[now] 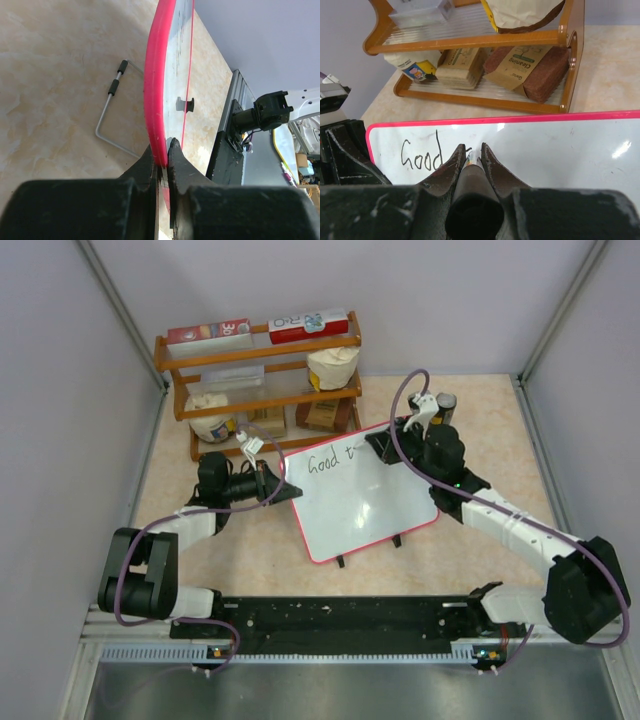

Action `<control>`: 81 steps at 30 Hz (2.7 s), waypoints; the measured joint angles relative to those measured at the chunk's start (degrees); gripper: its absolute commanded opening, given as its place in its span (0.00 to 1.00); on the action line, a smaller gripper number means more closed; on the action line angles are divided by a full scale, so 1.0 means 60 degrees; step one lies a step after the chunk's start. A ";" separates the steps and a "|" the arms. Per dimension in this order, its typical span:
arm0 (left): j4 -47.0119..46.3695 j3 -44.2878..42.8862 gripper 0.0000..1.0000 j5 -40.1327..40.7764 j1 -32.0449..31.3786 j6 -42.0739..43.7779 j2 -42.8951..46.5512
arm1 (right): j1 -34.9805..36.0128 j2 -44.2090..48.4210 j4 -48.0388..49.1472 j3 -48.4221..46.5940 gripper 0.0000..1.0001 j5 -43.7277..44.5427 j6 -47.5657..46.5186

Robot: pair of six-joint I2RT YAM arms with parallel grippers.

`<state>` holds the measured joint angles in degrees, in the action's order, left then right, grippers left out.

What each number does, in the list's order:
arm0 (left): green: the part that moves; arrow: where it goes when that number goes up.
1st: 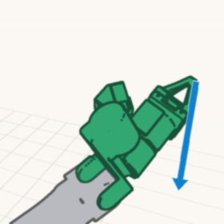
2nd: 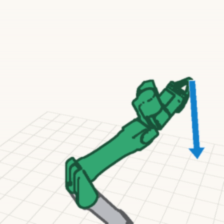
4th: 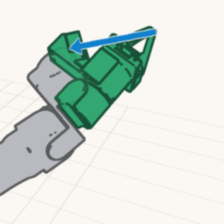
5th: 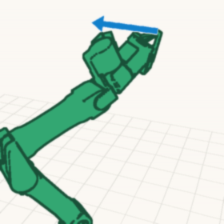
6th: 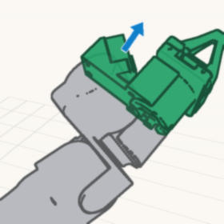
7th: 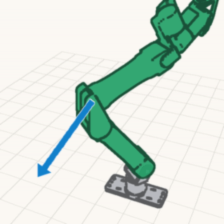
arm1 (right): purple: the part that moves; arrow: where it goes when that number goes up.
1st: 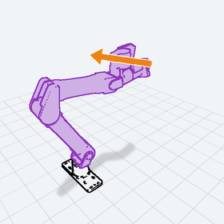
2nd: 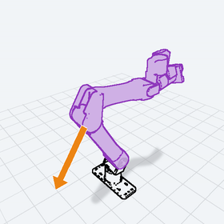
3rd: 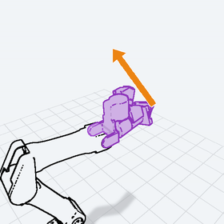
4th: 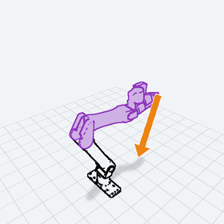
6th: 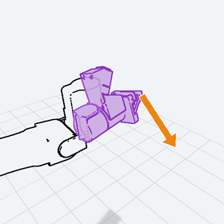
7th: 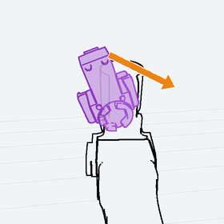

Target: Write a sentence on the whiteboard

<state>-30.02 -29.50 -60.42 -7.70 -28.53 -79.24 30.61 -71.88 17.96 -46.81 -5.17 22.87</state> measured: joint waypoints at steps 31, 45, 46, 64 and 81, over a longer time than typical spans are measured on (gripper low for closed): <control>0.0000 0.0000 0.00 0.0011 -0.0011 0.0000 0.0000 | -0.0047 -0.0375 -0.0138 -0.0568 0.00 0.0178 -0.0200; 0.0084 0.0011 0.00 0.0076 -0.0011 -0.0007 0.0000 | -0.0051 -0.0106 -0.0015 0.0044 0.00 -0.0018 -0.0200; 0.0084 0.0011 0.00 0.0076 -0.0011 -0.0007 0.0000 | -0.0051 -0.0080 -0.0047 0.0066 0.00 -0.0033 -0.0200; 0.0084 0.0015 0.00 0.0076 -0.0011 -0.0007 0.0000 | -0.0051 0.0106 -0.0069 0.0357 0.00 -0.0157 -0.0171; 0.0066 0.0015 0.00 0.0055 -0.0011 -0.0004 0.0000 | -0.0055 -0.0168 -0.0339 -0.0229 0.00 0.0029 -0.0131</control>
<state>-29.63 -29.41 -60.10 -7.77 -28.56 -79.24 30.28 -72.88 15.92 -48.18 -4.99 22.09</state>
